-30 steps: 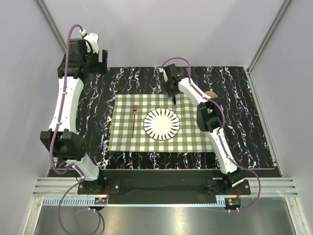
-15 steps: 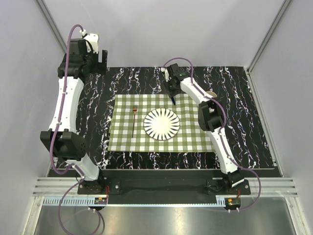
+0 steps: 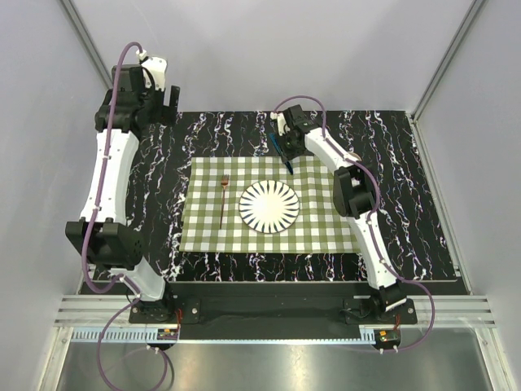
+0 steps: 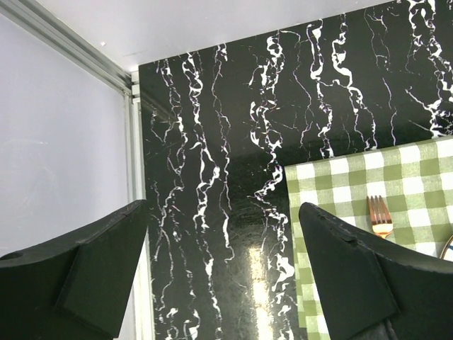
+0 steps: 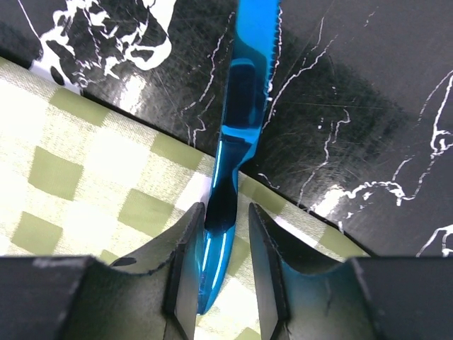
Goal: Set the dinner table for one person
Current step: Move the knife to the napkin.
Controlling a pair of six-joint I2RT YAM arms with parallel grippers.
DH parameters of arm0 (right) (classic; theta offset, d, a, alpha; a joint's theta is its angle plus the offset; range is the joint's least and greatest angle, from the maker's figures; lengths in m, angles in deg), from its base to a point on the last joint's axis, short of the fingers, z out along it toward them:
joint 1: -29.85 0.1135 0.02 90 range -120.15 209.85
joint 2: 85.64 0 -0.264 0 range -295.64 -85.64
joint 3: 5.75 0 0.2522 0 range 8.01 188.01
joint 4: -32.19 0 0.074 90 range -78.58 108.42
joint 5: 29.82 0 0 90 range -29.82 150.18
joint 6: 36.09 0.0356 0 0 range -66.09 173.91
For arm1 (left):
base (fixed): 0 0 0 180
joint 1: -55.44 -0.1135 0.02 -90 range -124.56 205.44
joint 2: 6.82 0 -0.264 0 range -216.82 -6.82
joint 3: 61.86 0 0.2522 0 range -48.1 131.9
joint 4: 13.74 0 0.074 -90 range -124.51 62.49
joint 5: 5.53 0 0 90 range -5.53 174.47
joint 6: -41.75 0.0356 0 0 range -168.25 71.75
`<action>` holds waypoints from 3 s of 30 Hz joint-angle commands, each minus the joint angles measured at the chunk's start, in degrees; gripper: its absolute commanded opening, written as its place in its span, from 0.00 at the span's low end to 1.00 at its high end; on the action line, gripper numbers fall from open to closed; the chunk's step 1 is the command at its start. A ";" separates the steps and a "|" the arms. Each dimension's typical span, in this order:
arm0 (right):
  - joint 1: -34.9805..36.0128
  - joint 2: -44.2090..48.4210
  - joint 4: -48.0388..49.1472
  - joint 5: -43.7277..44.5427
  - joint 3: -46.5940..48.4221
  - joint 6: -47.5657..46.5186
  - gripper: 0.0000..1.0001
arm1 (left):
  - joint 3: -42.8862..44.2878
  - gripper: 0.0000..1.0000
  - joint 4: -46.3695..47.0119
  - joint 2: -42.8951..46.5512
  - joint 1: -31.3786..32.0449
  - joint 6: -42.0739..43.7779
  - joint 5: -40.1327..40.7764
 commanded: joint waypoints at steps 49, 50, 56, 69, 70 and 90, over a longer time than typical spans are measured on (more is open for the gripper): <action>-1.86 11.23 -20.13 7.88 -0.68 -5.05 0.00 | 0.61 0.94 2.28 5.49 1.31 2.19 -0.06; -1.95 12.12 -20.04 7.70 -1.90 -4.26 0.00 | 0.61 0.94 2.28 5.57 1.40 2.19 -0.06; -2.57 17.83 -19.86 5.85 -6.64 1.89 0.00 | -0.44 0.94 2.37 5.92 1.84 2.28 -0.42; -3.54 25.39 -14.77 4.35 -25.20 11.82 0.00 | -0.97 0.94 2.46 5.92 3.07 2.72 -0.15; -3.62 25.57 -14.42 4.35 -26.60 12.62 0.00 | -1.06 0.94 2.46 5.75 3.16 2.81 -0.07; -3.71 35.23 -5.10 3.39 -49.19 23.78 0.00 | 2.37 0.94 -0.18 1.09 9.22 5.36 2.75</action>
